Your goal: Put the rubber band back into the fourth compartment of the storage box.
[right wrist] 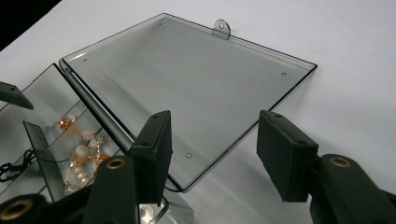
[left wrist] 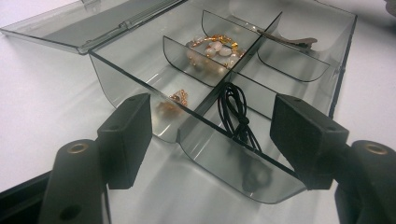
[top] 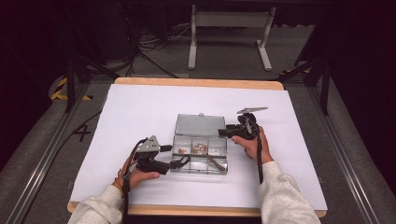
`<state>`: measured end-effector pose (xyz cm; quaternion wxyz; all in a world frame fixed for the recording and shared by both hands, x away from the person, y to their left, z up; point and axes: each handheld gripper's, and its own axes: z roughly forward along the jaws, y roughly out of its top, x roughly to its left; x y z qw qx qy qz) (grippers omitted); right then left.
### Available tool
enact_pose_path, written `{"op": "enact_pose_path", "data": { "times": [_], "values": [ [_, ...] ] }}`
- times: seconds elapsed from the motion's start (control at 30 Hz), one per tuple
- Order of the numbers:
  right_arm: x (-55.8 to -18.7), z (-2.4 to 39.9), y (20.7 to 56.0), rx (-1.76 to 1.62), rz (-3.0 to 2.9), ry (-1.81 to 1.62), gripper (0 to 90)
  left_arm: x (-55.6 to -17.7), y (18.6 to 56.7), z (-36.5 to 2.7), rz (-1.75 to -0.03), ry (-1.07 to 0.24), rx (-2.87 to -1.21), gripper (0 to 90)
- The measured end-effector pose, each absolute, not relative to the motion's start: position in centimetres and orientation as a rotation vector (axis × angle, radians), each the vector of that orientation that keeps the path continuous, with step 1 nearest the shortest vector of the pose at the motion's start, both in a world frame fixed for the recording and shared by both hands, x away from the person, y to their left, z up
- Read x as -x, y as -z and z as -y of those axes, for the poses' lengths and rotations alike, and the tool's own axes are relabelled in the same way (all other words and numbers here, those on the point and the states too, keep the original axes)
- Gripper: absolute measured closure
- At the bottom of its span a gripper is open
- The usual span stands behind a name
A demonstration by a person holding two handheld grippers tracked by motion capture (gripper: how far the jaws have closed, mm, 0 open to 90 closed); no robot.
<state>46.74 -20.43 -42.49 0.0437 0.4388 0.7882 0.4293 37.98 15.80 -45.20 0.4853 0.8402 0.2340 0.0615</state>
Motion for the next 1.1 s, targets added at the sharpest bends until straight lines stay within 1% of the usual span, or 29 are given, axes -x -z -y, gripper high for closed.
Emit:
{"op": "enact_pose_path", "data": {
  "times": [0.3,0.7,0.83,0.87,0.9,1.1],
  "values": [
    [-47.4,20.1,42.7,-1.405,-2.435,-1.310,37.8,-38.0,45.2,-15.9,-0.573,-0.140,-2.036,32.4],
    [-48.2,20.5,43.4,-1.526,-2.456,-1.371,31.9,-38.1,45.2,-16.0,-0.580,-0.136,-2.029,33.9],
    [-48.4,20.5,43.4,-1.542,-2.467,-1.373,32.8,-38.1,45.2,-16.0,-0.581,-0.136,-2.028,34.1],
    [-48.3,20.5,43.4,-1.546,-2.467,-1.374,33.7,-38.1,45.3,-16.0,-0.581,-0.136,-2.028,34.1],
    [-48.3,20.6,43.4,-1.563,-2.465,-1.393,37.3,-38.1,45.3,-16.0,-0.581,-0.136,-2.028,34.2],
    [-47.9,20.5,43.2,-1.519,-2.440,-1.410,40.4,-38.0,45.2,-16.0,-0.583,-0.137,-2.028,34.4]
  ]
}}
